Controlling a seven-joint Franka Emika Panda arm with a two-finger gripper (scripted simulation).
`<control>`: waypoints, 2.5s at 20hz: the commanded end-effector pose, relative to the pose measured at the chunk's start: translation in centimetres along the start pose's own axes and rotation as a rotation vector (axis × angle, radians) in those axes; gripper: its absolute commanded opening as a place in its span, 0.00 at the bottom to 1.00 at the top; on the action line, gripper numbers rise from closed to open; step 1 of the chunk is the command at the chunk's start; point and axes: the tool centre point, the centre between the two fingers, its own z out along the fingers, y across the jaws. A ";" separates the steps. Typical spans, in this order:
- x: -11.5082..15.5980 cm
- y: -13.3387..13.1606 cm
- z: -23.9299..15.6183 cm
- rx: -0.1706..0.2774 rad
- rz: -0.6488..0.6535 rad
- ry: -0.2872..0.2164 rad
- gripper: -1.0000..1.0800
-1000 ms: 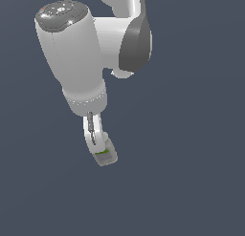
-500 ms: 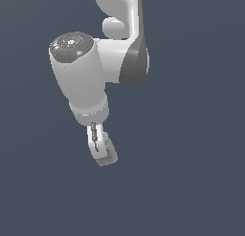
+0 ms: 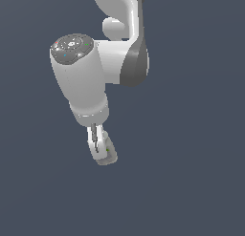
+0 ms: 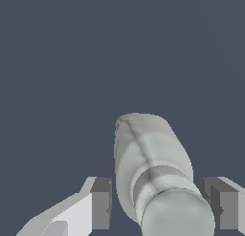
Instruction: Pick up the object and move it to a goal position.
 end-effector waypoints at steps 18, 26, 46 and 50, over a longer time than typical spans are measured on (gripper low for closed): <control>-2.6 2.1 -5.6 0.000 0.000 -0.001 0.00; -6.1 5.1 -13.5 0.000 0.000 -0.001 0.00; -14.9 11.8 -33.1 -0.001 0.002 0.000 0.00; -16.0 12.5 -35.6 -0.001 0.001 0.000 0.00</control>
